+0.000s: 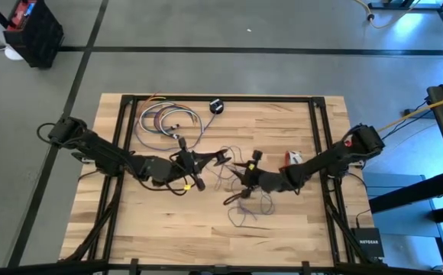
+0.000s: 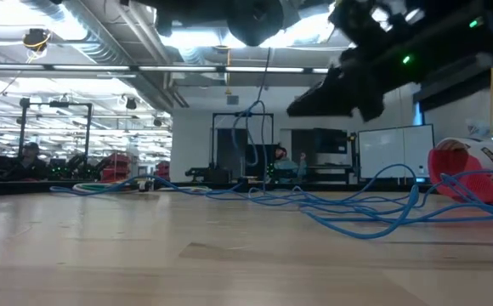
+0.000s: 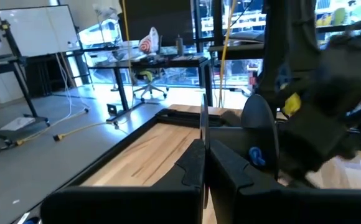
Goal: Coil cords
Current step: Coil the blue wire onto the spool
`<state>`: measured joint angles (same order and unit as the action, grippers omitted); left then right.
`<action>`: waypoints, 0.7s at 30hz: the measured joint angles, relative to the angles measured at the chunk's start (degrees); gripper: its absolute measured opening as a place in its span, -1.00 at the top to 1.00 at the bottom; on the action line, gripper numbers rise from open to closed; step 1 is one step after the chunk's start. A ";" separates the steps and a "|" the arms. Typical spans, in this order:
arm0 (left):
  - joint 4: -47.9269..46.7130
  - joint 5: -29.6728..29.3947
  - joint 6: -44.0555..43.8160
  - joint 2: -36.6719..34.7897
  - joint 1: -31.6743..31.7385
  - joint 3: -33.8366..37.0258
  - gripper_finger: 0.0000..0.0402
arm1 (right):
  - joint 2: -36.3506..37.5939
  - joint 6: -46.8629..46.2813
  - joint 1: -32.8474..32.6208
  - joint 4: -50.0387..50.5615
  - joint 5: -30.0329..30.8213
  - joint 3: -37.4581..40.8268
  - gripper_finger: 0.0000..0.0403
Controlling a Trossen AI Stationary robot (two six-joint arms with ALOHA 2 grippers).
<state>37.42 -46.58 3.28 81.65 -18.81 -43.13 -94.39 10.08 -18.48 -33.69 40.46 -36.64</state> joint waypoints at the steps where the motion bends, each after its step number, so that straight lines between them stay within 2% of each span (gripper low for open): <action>1: 0.02 0.02 0.01 0.00 -0.01 0.00 0.98 | -0.54 1.70 1.04 -0.61 -1.46 -0.12 0.37; 5: 0.16 0.02 0.01 0.00 0.00 0.00 0.99 | -1.92 7.38 4.21 -1.21 -7.68 -1.60 0.37; 9: 0.57 -0.05 -0.10 0.00 -0.02 0.00 0.98 | -2.64 12.74 6.14 -2.83 -9.35 -2.95 0.37; 13: 1.15 -0.05 -0.06 0.00 0.00 0.00 0.97 | -2.92 17.25 7.52 -3.66 -13.51 -4.00 0.37; 21: 1.08 -0.05 -0.47 0.00 0.00 0.00 0.97 | -3.14 17.47 8.53 -3.33 -15.94 -4.73 0.41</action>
<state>38.50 -46.63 2.81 81.65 -18.81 -43.13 -97.54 27.55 -9.96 -37.02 24.52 -41.36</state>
